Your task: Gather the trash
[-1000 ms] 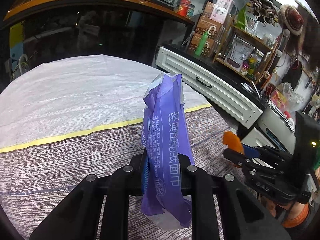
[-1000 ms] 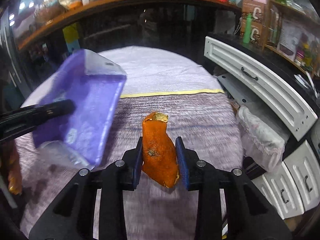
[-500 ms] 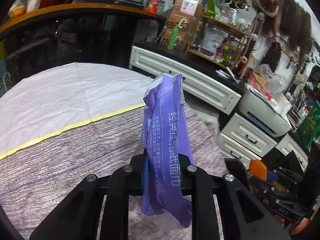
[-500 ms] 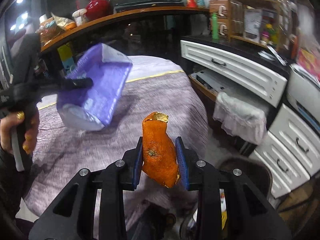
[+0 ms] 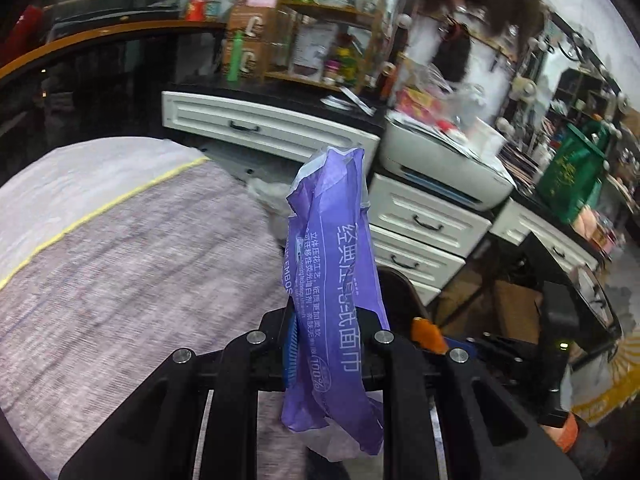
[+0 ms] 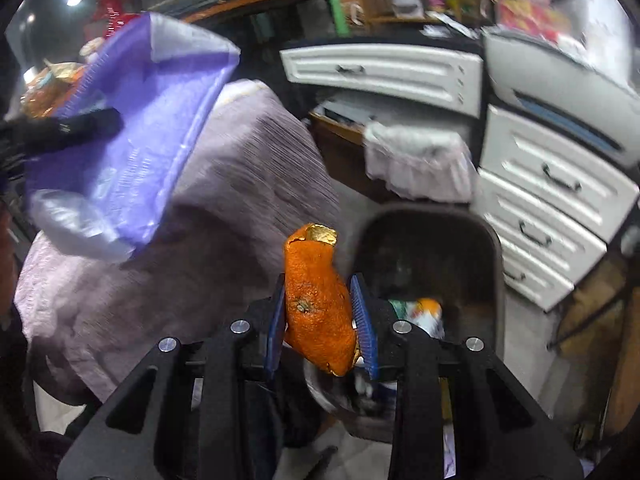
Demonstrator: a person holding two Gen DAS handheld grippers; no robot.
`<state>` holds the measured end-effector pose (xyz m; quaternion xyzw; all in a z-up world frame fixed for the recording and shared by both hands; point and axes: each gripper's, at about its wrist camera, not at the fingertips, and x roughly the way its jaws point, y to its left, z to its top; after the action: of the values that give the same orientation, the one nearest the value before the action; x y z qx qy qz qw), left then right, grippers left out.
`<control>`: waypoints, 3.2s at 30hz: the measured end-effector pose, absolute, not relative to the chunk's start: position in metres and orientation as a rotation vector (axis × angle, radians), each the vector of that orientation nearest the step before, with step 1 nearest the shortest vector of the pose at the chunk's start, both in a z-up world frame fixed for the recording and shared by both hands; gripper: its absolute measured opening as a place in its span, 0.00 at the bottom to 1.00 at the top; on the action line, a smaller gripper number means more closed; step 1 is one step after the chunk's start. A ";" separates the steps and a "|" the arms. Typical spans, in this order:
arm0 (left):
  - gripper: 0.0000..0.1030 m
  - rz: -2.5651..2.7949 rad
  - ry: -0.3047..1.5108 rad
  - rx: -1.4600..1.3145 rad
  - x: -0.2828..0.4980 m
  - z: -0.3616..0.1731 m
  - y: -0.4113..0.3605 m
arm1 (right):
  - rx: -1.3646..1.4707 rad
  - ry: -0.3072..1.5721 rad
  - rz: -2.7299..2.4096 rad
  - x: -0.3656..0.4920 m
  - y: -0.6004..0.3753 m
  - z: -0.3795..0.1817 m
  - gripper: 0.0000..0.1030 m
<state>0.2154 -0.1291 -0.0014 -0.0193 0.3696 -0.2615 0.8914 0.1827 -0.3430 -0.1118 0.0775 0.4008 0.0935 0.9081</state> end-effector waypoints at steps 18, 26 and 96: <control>0.18 -0.610 0.902 0.100 0.197 -0.072 -0.221 | 0.286 0.987 -0.012 0.191 -0.406 -0.221 0.49; 0.18 -0.617 0.945 0.152 0.199 -0.094 -0.237 | 0.274 0.923 -0.055 0.162 -0.419 -0.193 0.50; 0.95 -0.150 0.386 0.090 0.020 0.023 -0.008 | 0.009 0.347 0.023 -0.045 -0.200 0.007 0.94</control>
<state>0.0199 -0.0083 0.0231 0.0448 0.1915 -0.0745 0.9776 -0.0446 -0.1996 0.0069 0.0047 0.1728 0.0116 0.9849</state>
